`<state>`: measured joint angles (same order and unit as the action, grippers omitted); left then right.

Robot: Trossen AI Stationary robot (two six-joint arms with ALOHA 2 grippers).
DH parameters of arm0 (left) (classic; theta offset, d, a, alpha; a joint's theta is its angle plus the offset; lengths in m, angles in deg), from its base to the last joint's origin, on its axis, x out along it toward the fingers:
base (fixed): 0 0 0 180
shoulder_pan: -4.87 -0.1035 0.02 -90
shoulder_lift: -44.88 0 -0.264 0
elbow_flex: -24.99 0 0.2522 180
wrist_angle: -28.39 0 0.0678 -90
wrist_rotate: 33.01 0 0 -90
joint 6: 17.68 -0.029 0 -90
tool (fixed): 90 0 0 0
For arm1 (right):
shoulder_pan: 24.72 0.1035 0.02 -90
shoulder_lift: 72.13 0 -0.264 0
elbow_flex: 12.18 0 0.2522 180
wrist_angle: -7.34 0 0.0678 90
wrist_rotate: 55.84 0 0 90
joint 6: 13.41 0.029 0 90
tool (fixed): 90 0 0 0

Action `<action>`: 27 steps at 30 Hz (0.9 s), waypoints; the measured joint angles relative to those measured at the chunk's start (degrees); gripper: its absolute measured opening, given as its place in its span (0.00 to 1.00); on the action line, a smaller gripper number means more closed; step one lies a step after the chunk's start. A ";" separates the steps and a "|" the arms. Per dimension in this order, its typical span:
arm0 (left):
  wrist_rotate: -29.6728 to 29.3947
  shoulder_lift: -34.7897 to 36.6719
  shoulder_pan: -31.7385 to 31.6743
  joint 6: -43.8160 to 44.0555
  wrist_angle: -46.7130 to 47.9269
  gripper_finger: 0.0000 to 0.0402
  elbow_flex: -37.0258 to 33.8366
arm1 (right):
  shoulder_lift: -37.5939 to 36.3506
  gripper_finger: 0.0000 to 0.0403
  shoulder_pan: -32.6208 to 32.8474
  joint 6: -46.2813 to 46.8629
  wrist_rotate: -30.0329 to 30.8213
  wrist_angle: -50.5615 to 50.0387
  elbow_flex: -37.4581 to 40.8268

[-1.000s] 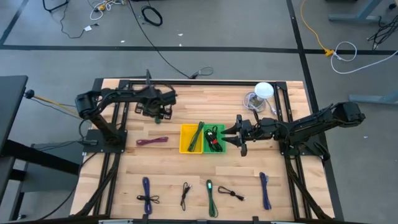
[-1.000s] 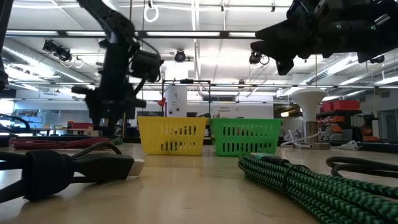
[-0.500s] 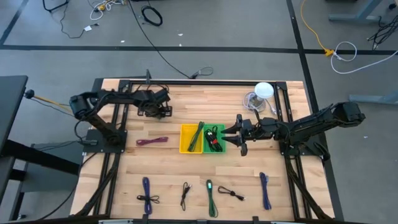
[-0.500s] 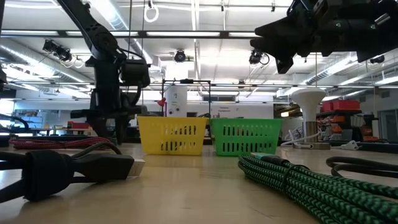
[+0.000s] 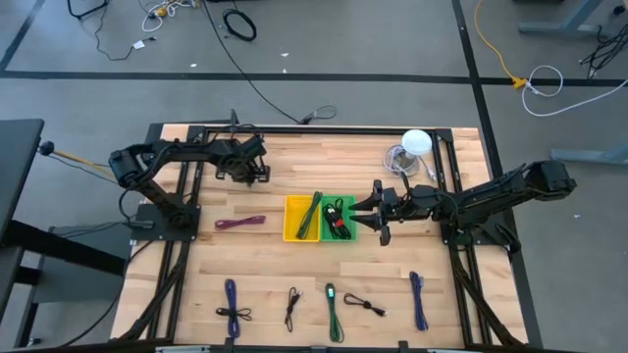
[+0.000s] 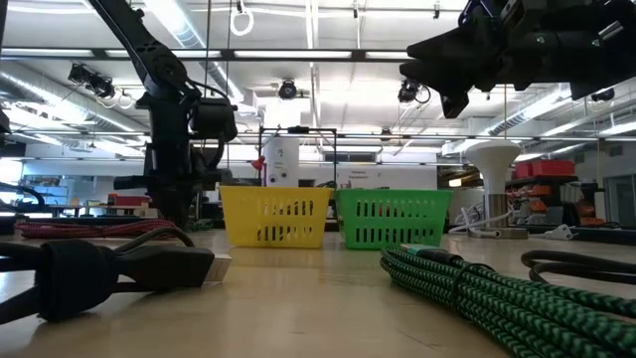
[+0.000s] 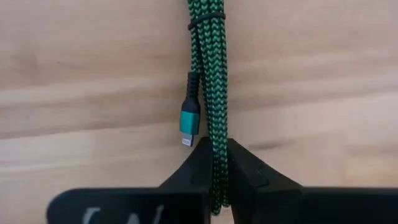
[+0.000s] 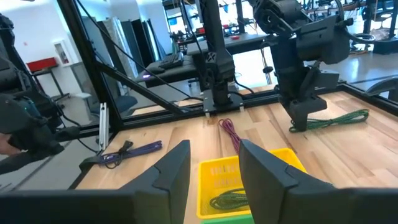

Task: Pick & Place USB Port
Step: Put the green charger cable into the yellow basket

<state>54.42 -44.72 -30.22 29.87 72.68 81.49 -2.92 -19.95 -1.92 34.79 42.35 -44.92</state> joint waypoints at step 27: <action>-22.66 18.09 46.51 18.97 -16.43 0.05 0.00 | 0.04 0.34 -0.06 -1.31 3.51 -1.76 0.00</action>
<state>31.75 -26.63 16.30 48.84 56.25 81.49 -2.88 -20.01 -3.23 38.30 40.59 -44.92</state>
